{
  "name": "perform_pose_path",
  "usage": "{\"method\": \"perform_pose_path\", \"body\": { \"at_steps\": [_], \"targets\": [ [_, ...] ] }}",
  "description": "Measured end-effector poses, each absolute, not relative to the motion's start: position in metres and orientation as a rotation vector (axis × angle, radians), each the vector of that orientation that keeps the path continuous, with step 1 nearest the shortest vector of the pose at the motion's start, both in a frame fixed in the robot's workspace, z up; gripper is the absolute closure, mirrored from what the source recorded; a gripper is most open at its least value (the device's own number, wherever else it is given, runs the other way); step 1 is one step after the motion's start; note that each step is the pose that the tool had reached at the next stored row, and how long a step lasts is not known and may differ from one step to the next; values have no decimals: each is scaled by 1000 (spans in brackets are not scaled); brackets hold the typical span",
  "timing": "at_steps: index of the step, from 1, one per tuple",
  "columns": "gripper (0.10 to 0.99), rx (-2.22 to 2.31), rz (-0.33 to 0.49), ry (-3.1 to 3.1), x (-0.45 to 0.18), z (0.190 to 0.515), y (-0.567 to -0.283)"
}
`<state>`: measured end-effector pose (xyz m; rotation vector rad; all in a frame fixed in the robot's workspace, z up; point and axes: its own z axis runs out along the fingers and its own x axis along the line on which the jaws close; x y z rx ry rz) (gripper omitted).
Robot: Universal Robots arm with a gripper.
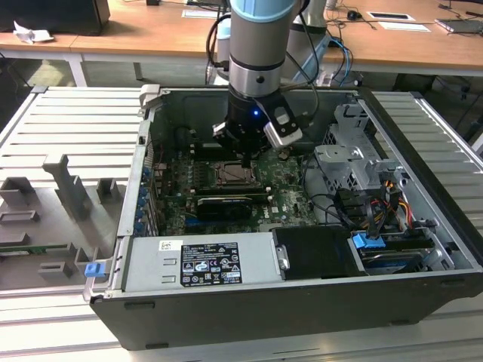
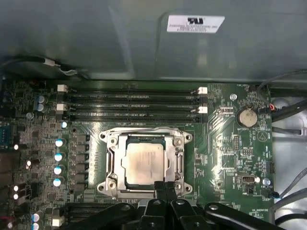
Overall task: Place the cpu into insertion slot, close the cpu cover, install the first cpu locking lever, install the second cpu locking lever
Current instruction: 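Install the second cpu locking lever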
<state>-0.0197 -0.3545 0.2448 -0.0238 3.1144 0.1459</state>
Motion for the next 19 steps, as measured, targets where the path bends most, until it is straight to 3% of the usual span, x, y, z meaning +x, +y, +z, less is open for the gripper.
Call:
{"method": "perform_pose_path", "body": {
  "at_steps": [15,19],
  "targets": [
    [976,-23,162,3117,-22,241,-385],
    [976,-23,230,3112,-29,241,-392]
  ]
}}
